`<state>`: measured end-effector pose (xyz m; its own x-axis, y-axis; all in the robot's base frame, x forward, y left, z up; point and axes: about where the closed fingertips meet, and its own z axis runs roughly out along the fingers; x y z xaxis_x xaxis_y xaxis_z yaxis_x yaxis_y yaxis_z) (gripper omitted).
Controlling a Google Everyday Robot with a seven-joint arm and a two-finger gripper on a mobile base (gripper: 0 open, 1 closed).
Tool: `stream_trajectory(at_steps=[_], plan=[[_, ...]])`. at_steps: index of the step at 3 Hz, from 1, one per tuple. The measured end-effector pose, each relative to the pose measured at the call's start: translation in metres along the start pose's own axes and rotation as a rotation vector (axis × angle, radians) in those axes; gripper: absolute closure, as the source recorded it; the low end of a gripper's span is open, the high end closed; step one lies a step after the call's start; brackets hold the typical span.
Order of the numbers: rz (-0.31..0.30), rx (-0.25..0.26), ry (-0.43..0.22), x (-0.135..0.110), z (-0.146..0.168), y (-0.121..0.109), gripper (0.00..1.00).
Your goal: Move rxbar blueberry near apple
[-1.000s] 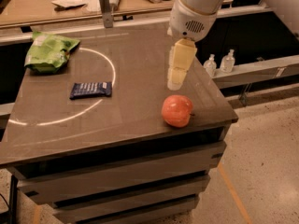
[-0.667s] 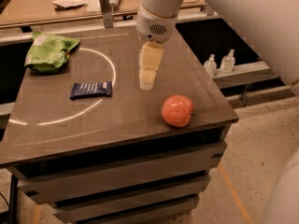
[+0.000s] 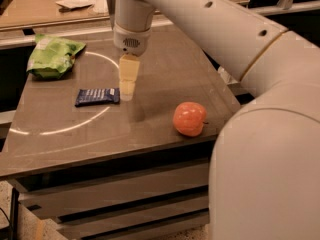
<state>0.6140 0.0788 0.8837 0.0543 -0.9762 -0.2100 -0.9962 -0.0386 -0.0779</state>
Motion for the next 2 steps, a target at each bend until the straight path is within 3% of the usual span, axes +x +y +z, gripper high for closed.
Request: stream_trajectory(at_steps=[2], plan=[[0.003,-0.029,0.048,-0.031,0.038,-0.003,0.00]])
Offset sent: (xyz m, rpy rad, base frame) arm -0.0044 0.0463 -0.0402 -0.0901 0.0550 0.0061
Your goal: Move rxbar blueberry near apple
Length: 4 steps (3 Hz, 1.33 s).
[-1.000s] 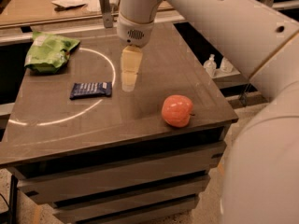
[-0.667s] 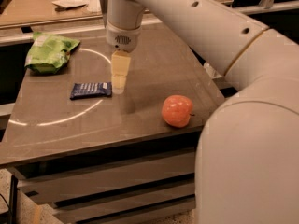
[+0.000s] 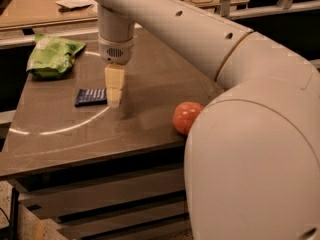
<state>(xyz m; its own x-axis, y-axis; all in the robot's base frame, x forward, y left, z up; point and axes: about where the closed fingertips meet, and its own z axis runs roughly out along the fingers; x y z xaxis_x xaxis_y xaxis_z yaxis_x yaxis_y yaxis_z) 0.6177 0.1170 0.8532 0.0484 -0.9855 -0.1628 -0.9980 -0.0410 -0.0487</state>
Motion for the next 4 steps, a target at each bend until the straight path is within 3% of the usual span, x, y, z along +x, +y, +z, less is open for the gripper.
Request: stream_trajectory(at_steps=[1,3,4], plan=[[-0.021,-0.030,-0.003,-0.013,0.012,0.009,0.00],[-0.080,-0.084,-0.009,-0.033,0.034,0.027,0.41],[-0.083,-0.086,-0.008,-0.035,0.030,0.028,0.63]])
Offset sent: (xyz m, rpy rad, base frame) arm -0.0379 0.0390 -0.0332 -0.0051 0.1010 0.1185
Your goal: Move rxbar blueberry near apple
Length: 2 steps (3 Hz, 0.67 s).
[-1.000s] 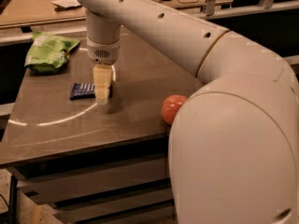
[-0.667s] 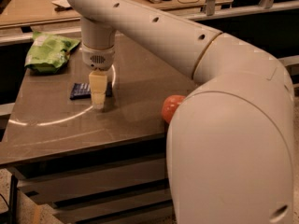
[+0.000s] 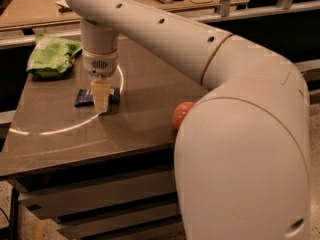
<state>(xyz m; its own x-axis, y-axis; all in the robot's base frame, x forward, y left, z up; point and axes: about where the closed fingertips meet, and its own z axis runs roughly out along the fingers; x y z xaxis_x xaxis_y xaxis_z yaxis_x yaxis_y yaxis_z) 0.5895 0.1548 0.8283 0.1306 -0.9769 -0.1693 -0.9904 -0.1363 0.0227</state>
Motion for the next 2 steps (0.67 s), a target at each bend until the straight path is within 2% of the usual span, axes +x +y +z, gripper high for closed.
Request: stream_trajectory(at_steps=[1,2], plan=[[0.000,0.000,0.000,-0.0012,-0.0071,0.0002,0.86],[0.000,0.000,0.000,-0.0010,-0.0074,0.0003,1.00]])
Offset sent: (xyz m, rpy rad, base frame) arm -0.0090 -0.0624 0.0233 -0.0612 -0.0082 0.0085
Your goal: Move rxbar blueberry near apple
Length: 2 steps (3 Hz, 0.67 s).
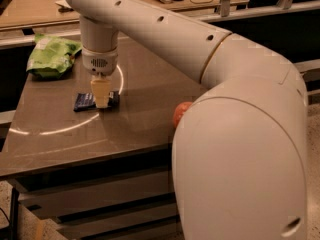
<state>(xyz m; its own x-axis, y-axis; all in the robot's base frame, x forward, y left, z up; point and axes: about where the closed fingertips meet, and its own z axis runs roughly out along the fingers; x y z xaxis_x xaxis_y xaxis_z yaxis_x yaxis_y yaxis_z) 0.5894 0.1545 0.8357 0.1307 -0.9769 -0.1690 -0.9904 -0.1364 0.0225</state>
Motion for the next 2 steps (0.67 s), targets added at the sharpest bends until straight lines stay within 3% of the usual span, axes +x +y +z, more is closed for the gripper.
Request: stream_trajectory(at_steps=[1,2], plan=[[0.017,0.023,0.004,0.044,-0.026,0.000,1.00],[0.036,0.097,0.000,0.103,-0.067,-0.006,1.00]])
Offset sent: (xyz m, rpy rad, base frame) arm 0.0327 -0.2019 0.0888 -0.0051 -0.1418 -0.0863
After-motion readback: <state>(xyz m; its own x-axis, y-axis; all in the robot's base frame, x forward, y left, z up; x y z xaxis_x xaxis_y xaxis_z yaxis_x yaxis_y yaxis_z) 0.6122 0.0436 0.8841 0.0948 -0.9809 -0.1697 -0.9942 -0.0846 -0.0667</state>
